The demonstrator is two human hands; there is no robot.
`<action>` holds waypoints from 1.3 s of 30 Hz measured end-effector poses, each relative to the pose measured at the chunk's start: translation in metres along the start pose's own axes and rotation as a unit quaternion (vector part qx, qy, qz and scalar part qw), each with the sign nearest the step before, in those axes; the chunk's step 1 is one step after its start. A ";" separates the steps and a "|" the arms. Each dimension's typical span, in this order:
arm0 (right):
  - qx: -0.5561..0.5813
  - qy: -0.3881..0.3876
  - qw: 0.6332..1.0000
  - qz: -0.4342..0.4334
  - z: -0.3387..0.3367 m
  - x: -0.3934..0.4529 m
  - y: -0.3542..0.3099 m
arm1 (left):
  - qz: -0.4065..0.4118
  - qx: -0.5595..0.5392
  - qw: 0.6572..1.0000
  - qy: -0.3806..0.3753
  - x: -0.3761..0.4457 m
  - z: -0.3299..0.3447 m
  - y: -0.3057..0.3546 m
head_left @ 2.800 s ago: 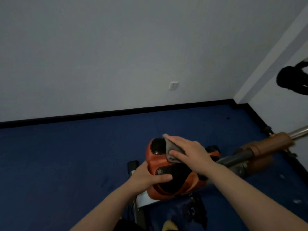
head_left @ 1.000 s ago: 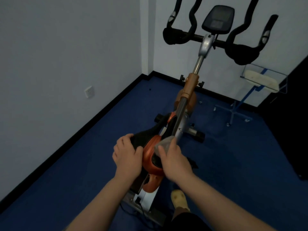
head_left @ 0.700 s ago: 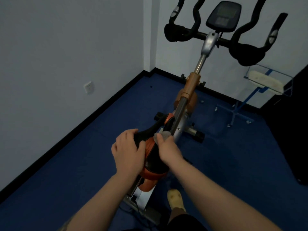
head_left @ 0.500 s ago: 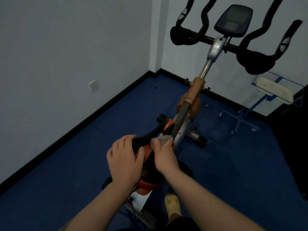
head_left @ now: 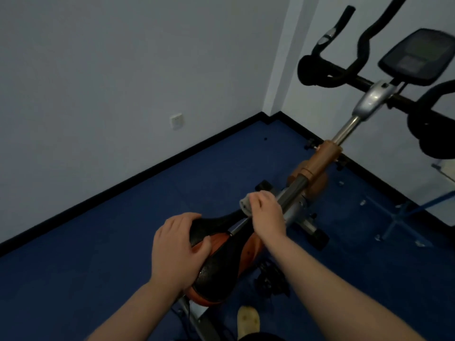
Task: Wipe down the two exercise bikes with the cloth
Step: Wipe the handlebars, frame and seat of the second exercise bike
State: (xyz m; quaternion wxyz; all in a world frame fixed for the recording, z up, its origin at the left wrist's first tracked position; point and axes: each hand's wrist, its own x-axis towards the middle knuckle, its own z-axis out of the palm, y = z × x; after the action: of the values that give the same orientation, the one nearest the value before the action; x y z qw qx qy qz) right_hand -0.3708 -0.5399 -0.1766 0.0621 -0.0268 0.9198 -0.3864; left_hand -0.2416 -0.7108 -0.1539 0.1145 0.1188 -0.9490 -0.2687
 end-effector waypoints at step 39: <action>-0.196 -0.367 0.779 -0.470 0.013 -0.008 -0.068 | -0.306 -0.417 0.855 0.042 -0.077 0.028 0.029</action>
State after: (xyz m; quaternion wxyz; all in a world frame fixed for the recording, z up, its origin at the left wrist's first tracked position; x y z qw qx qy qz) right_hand -0.3610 -0.5963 -0.1365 0.1990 -0.6072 0.7563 -0.1402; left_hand -0.1811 -0.6514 -0.1734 0.1053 0.3559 -0.6575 -0.6556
